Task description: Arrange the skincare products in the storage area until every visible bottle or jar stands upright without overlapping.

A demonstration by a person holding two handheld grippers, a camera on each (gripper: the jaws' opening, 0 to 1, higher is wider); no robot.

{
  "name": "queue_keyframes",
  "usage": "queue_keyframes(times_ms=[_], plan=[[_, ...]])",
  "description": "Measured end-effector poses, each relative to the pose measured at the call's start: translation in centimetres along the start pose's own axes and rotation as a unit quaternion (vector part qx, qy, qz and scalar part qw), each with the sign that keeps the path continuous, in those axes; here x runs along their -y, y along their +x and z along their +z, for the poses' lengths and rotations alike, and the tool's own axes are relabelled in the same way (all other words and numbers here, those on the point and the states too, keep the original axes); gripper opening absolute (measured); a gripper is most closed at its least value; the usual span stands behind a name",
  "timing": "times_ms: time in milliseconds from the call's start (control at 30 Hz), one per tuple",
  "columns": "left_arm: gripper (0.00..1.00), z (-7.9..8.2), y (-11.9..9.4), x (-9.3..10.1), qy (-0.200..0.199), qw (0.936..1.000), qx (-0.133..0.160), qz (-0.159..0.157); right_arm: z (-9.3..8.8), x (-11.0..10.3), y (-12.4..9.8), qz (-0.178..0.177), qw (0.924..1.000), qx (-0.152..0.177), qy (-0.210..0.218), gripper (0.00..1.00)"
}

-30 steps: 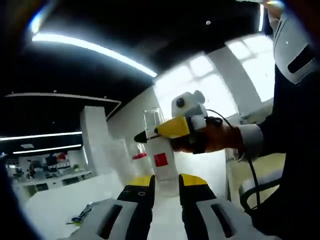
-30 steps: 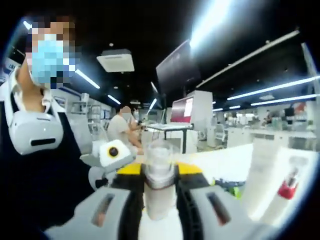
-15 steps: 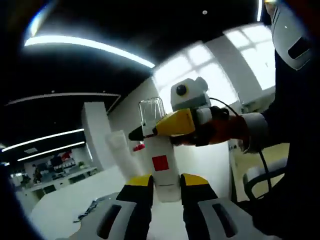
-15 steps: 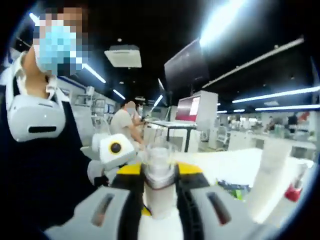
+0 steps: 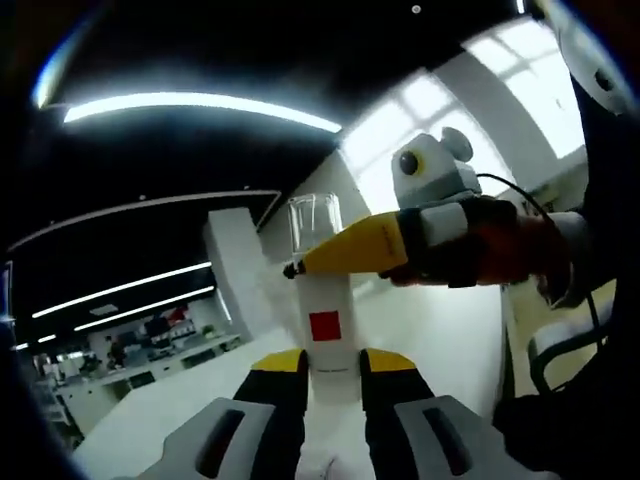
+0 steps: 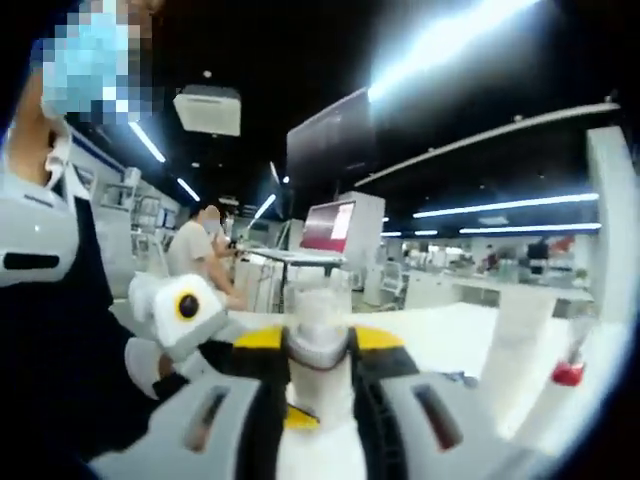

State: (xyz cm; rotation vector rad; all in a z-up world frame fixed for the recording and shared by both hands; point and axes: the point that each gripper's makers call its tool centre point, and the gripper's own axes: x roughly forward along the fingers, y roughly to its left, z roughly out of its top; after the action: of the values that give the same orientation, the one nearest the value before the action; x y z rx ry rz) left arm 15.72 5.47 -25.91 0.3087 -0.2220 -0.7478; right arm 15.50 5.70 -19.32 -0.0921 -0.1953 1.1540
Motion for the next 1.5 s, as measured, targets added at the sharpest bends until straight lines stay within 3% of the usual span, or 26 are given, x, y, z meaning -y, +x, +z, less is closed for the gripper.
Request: queue_keyframes(times_ms=[167, 233, 333, 533, 667, 867, 967, 1100, 1200, 1500], plan=[[0.19, -0.5, 0.0, -0.2, 0.011, 0.9997, -0.013, 0.016, -0.4, 0.0, 0.2, -0.031, 0.9995, -0.003, 0.001, 0.2], [0.19, -0.5, 0.1, -0.1, -0.006, 0.9999, -0.009, 0.006, -0.5, 0.1, 0.1, -0.03, 0.9996, -0.002, 0.003, 0.2], [0.2, -0.8, 0.2, 0.4, -0.019, 0.9996, -0.012, -0.015, -0.9, 0.4, 0.0, -0.02, 0.9989, -0.005, 0.043, 0.2], [0.21, 0.1, 0.2, 1.5, -0.05, 0.9966, 0.017, -0.063, -0.2, -0.3, -1.0, 0.032, 0.9974, 0.016, 0.063, 0.19], [0.23, 0.7, 0.2, 3.2, -0.089, 0.988, 0.034, -0.122, 0.3, -2.4, -1.6, 0.113, 0.9919, 0.031, 0.047, 0.19], [0.24, 1.1, 0.2, 3.9, -0.097, 0.9843, 0.041, -0.142, 0.6, -3.1, -2.0, 0.14, 0.9882, 0.046, 0.042, 0.19], [0.24, 0.7, 0.2, 3.7, -0.086, 0.987, 0.029, -0.132, 0.3, -3.1, -1.8, 0.132, 0.99, 0.036, 0.036, 0.2], [0.23, -0.3, 0.6, 3.1, -0.069, 0.9925, -0.002, -0.101, -0.7, -3.0, -1.1, 0.099, 0.995, 0.004, -0.01, 0.2], [0.23, -0.6, 0.6, 2.5, -0.065, 0.9944, -0.007, -0.083, -0.9, -3.0, -0.6, 0.075, 0.997, 0.001, -0.019, 0.19], [0.22, -1.1, 0.5, 1.2, -0.066, 0.9963, -0.02, -0.051, -1.1, -1.2, -0.7, 0.011, 0.9999, 0.008, 0.006, 0.18]])
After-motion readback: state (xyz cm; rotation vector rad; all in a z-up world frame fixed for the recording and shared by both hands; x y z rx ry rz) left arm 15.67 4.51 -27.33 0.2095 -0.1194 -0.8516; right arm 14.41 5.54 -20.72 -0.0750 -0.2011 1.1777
